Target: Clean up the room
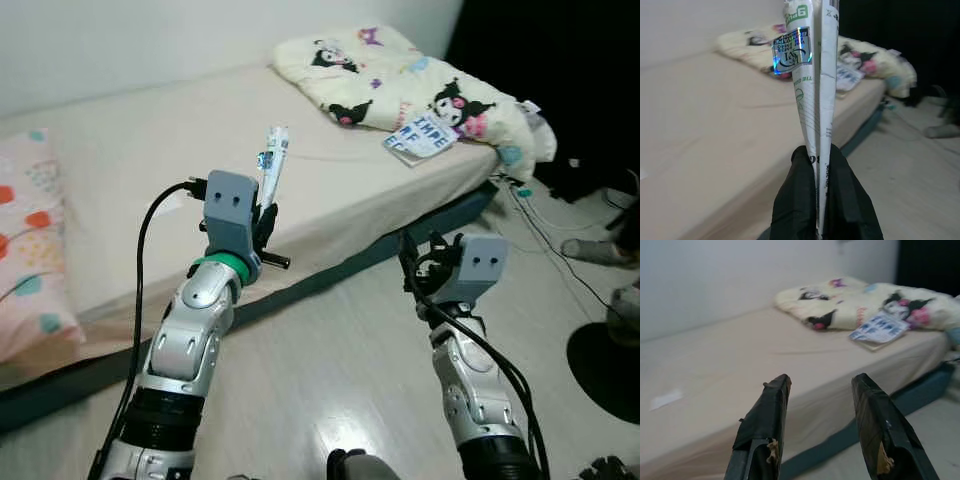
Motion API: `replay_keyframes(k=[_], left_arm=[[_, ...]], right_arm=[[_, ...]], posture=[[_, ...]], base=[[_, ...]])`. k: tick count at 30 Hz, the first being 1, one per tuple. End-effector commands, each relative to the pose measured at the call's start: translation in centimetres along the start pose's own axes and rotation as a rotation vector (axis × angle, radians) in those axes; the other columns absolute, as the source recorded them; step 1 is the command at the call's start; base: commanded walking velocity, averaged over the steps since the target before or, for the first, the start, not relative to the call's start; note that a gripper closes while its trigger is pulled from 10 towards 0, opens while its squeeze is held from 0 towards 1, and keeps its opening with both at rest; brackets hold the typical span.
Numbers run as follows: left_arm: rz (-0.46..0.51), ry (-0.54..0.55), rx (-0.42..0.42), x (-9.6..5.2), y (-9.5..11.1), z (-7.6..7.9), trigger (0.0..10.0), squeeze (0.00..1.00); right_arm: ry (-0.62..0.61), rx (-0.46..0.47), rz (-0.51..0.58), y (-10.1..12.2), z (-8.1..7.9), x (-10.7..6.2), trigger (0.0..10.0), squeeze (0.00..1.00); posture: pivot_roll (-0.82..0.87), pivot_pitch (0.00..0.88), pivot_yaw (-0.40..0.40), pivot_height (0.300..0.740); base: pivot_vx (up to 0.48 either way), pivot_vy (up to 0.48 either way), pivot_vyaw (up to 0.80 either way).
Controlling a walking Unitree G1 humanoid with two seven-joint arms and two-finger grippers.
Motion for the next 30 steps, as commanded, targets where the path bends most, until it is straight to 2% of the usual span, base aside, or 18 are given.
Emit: replay_keyframes(k=[1, 30], left_arm=[[-0.015, -0.006, -0.001, -0.10, -0.48, 0.03, 10.0, 0.00], [-0.014, 0.007, -0.004, 0.06, -0.45, -0.09, 10.0, 0.00]], right_arm=[[0.001, 0.000, -0.010, -0.28, -0.03, -0.10, 10.0, 0.00], [0.001, 0.002, -0.006, -0.17, -0.06, -0.07, 10.0, 0.00]], posture=[[-0.01, 0.064, 0.038, 0.740], [-0.01, 0.068, 0.036, 0.740]], base=[[0.000, 0.000, -0.75], [0.000, 0.000, -0.75]])
Point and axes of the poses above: a point about 5 cm out from each wrist's last joint towards the gripper, its own x axis pointing out of the wrist towards the gripper, its own y axis along the axis of the wrist's last joint, z = x × y, the point moved 6 cm from there along x, pointing out of the wrist towards the gripper, and after that the axes turned 10 degrees about x, right-handed, at the moved point
